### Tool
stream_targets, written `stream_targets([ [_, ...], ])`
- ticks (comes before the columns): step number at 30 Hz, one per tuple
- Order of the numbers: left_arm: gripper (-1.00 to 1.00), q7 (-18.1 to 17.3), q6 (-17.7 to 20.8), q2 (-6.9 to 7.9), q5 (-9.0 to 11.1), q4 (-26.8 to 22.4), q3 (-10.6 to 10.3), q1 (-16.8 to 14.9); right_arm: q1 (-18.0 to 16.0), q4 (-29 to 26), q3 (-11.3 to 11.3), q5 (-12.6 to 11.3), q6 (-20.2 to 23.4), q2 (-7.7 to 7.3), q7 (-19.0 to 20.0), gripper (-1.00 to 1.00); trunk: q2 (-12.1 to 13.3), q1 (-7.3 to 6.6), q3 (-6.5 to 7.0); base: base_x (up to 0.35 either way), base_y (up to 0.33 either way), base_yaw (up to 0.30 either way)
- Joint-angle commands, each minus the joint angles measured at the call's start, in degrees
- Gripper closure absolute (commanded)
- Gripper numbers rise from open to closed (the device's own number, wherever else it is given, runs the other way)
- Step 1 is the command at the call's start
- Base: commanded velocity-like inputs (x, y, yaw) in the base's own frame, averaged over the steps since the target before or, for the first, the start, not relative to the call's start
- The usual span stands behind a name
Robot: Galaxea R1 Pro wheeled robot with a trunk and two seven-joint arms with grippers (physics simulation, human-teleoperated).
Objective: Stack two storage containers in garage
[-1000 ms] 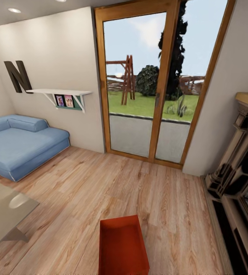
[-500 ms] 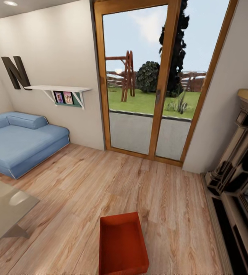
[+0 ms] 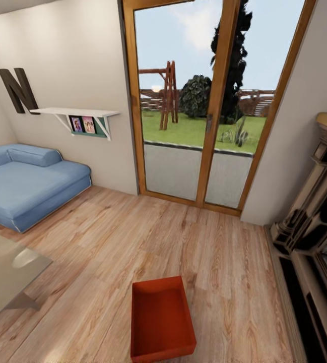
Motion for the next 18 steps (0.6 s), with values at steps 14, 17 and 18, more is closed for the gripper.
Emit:
stream_targets([
  [14,-1.0,0.05,-0.07,0.01,0.21,0.02,0.11,-0.04,-0.08,0.17,0.45,-0.26,-0.31,-0.07,-0.13,-1.0,-0.12,0.03,-1.42,0.0,0.0,0.0],
  [17,-1.0,0.05,-0.07,0.01,0.2,0.02,0.09,-0.04,-0.08,0.17,0.45,-0.25,-0.31,-0.07,-0.13,-1.0,-0.12,0.03,-1.69,0.0,0.0,0.0],
  [18,-1.0,0.04,-0.07,0.01,0.21,0.02,0.08,-0.04,-0.08,0.17,0.45,-0.25,-0.31,-0.07,-0.13,-1.0,-0.12,0.03,-1.79,0.0,0.0,0.0],
])
